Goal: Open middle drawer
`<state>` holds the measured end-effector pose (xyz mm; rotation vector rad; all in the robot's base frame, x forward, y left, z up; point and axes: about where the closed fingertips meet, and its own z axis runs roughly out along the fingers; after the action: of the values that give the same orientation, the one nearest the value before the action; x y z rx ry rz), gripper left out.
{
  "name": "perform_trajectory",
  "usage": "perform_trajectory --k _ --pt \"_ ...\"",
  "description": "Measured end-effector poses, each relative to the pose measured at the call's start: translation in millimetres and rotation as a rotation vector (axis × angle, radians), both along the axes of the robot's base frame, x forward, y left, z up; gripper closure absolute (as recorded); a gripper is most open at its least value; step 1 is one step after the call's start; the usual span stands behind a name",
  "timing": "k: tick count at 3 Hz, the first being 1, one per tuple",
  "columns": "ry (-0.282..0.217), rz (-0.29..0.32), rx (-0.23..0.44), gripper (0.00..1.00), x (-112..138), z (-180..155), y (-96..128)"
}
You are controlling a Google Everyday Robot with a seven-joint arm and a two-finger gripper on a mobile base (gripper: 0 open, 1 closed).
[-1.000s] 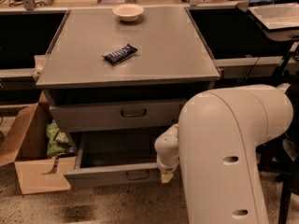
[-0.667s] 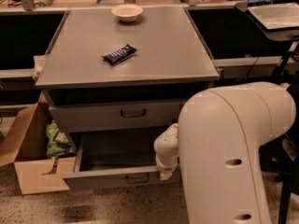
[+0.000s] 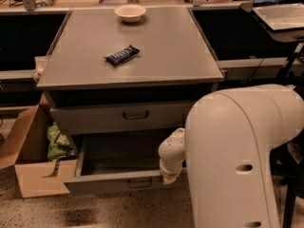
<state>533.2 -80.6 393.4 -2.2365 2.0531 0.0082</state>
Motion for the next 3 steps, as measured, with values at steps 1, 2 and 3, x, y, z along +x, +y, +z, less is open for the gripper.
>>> perform_trajectory --k 1,2,3 --pt "0.0 0.0 0.0 0.69 0.0 0.0 0.0" --pt "0.0 0.0 0.0 0.44 0.0 0.0 0.0" --pt "0.0 0.0 0.0 0.23 0.0 0.0 0.0"
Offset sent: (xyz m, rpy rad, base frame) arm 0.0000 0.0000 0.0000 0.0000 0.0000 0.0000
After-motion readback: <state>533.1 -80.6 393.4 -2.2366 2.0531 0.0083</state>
